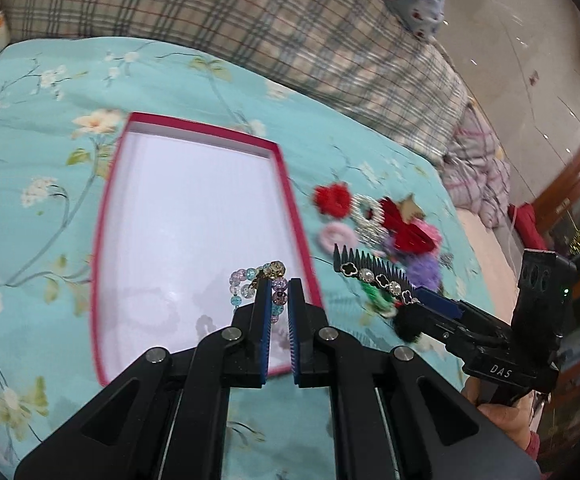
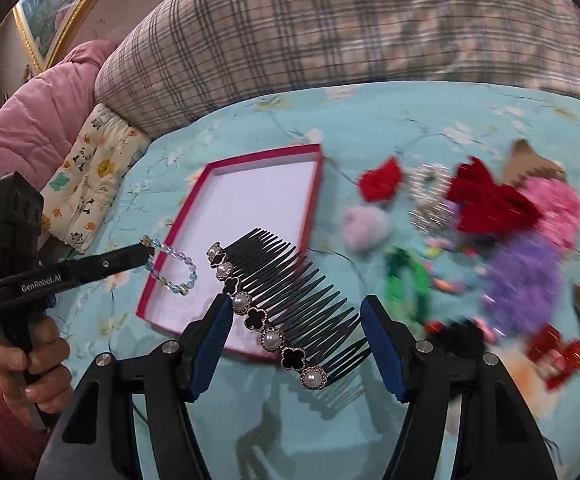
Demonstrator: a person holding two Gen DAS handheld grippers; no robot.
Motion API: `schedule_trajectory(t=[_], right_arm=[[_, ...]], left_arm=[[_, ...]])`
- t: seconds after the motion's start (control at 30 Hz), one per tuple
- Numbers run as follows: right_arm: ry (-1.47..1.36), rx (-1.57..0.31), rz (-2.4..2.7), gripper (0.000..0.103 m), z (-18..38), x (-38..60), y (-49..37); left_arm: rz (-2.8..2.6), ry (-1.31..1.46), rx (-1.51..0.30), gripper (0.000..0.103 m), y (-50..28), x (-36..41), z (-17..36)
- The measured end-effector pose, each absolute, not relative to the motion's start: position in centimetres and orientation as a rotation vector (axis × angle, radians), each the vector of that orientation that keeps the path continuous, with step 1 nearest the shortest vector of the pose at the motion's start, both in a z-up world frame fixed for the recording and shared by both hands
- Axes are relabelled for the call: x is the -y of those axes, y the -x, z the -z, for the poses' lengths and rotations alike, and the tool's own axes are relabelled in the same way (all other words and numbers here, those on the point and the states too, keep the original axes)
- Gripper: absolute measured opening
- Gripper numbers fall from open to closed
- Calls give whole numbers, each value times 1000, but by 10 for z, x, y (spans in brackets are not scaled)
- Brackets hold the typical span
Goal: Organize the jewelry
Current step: 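Carry the comb and bracelet in both grippers over the red-rimmed white box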
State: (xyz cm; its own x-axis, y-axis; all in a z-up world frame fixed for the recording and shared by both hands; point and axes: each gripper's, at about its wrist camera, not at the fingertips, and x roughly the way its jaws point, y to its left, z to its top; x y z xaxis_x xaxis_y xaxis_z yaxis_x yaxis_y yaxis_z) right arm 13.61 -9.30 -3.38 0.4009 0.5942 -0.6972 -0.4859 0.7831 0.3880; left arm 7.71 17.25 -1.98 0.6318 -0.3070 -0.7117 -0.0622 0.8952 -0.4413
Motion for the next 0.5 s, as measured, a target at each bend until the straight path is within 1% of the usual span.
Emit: schedule_trajectory(t=[0.27,0.5], right_arm=[[-144,-970,-734,67,51,27,-171],[-164,-1006,-755,67,70,-14,-199]], left_arm=[[83,481,-884,6,-98,-216,32],[58,482,-917,6,-119,-234,51]])
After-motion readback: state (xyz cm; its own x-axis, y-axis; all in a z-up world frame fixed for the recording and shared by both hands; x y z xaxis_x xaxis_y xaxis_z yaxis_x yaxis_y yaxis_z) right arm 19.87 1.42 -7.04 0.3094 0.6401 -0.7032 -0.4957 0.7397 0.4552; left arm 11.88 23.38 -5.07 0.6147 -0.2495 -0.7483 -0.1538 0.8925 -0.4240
